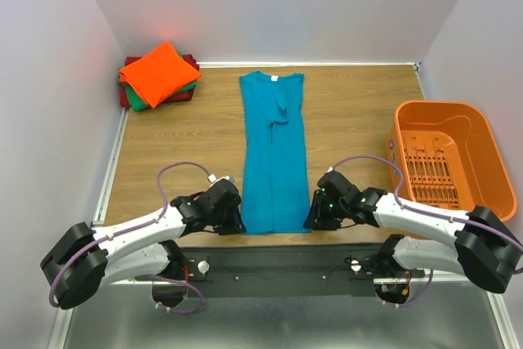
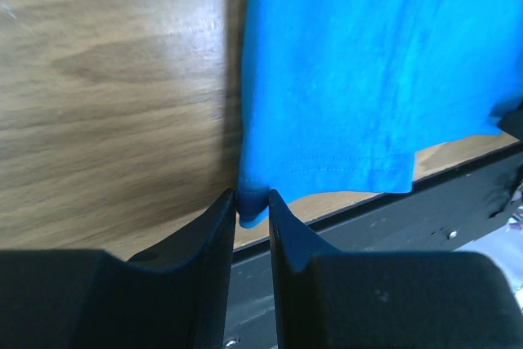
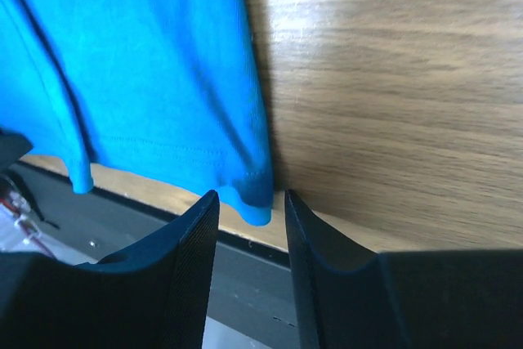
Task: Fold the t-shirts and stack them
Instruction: Fold the tshirt
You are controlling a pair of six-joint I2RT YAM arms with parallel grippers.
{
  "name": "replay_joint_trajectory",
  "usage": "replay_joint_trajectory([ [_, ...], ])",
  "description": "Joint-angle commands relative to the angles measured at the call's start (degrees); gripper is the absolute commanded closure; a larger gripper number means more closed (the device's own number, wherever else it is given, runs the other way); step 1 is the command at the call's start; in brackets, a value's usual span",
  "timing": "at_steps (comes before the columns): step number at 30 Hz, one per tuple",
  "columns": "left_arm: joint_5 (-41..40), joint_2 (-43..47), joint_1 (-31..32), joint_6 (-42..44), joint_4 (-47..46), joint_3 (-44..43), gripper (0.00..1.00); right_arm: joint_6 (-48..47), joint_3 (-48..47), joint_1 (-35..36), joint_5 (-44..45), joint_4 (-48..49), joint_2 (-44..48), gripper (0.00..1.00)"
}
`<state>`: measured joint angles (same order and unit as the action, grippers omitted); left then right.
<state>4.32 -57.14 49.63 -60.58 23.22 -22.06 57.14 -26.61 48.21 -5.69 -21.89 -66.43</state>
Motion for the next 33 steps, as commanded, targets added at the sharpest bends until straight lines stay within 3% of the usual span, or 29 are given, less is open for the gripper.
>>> replay_joint_trajectory([
  [1,-0.9,-1.0,2.1,-2.3,0.1,1.1,0.7,0.8,4.0,-0.3,-1.8,-1.8,1.0,0.55],
  [5,-1.6,-2.6,2.4,-1.8,-0.8,0.8,0.71,1.2,4.8,-0.2,-2.0,-1.6,1.2,0.57],
  [9,-2.3,-3.9,2.4,0.3,-2.3,-1.4,0.87,2.0,4.5,-0.3,-1.6,-1.6,2.3,0.71],
  [11,-2.9,-3.9,2.4,1.9,-3.5,-3.9,1.0,2.2,3.0,-0.3,-1.0,-1.8,3.2,0.79],
  [15,-6.0,-5.4,2.0,6.2,-3.7,-10.5,1.0,0.3,-2.3,-0.3,1.6,-2.3,3.8,0.89],
  [19,-7.3,-8.7,-0.9,11.1,-3.2,-18.0,1.0,-2.5,-9.3,-0.4,5.4,-3.8,0.7,0.89],
  [33,-2.6,-13.3,-10.9,16.0,-10.3,-18.9,1.0,-10.6,-24.2,-3.6,19.4,-4.8,-14.2,0.91],
])
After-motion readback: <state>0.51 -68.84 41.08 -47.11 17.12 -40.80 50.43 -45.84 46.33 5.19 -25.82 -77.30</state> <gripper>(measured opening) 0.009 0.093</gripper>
